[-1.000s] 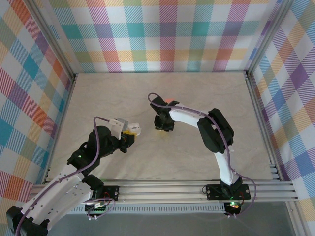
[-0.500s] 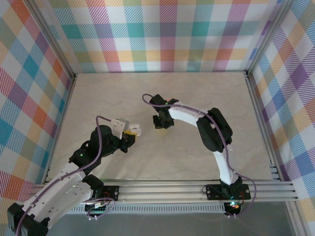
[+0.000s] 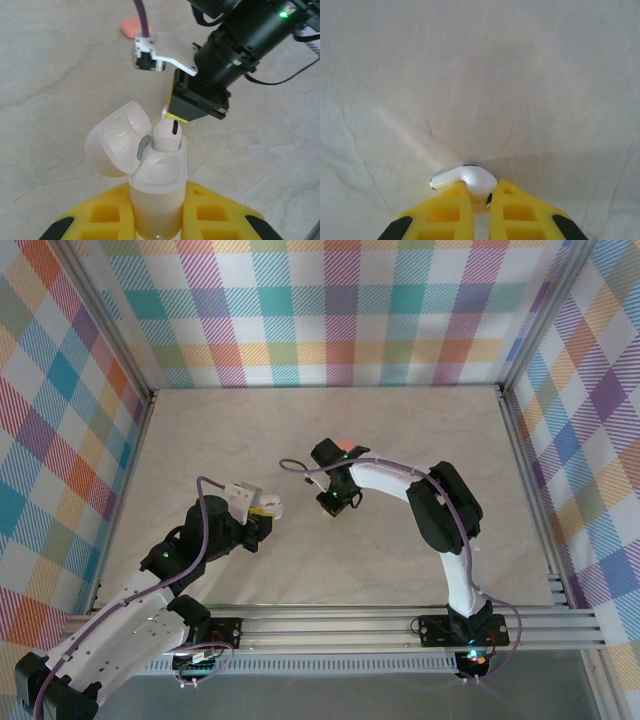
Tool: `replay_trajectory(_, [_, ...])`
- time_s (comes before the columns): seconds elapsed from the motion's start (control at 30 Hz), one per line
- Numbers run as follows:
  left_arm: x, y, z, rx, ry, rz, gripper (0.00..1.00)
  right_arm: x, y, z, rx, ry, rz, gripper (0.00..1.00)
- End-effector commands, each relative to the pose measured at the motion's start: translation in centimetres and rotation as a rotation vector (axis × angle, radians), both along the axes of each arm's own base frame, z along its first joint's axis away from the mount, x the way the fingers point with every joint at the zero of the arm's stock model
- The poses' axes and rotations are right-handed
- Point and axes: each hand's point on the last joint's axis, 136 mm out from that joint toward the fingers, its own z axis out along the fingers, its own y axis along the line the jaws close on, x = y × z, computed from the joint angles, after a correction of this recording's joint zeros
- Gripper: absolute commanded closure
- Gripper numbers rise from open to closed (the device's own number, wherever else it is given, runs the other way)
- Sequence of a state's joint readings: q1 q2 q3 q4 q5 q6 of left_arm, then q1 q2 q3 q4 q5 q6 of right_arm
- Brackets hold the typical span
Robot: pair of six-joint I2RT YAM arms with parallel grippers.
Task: Insert the wireless bluetooth earbuds into the charging case
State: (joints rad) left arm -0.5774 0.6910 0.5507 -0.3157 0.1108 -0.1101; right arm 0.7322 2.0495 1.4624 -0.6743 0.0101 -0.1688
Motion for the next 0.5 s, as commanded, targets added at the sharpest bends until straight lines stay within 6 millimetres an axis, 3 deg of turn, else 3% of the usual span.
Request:
replay_trajectory(0.0, [0.3, 0.0, 0.7, -0.026, -0.013, 0.004, 1.0, 0.0, -0.4, 1.9, 0.028, -0.077, 0.091, 0.91])
replay_trajectory(0.17, [-0.1, -1.0, 0.9, -0.07, -0.02, -0.045, 1.0, -0.1, -0.2, 3.2, 0.099, -0.142, 0.093, 0.88])
replay_trajectory(0.3, [-0.3, -0.8, 0.6, -0.068, -0.004, -0.037, 1.0, -2.5, 0.1, 2.0, 0.109, -0.034, 0.185, 0.78])
replay_trajectory(0.47, [-0.4, -0.4, 0.5, -0.07, -0.01, -0.015, 1.0, -4.2, -0.9, 0.4, 0.043, 0.007, 0.275, 0.82])
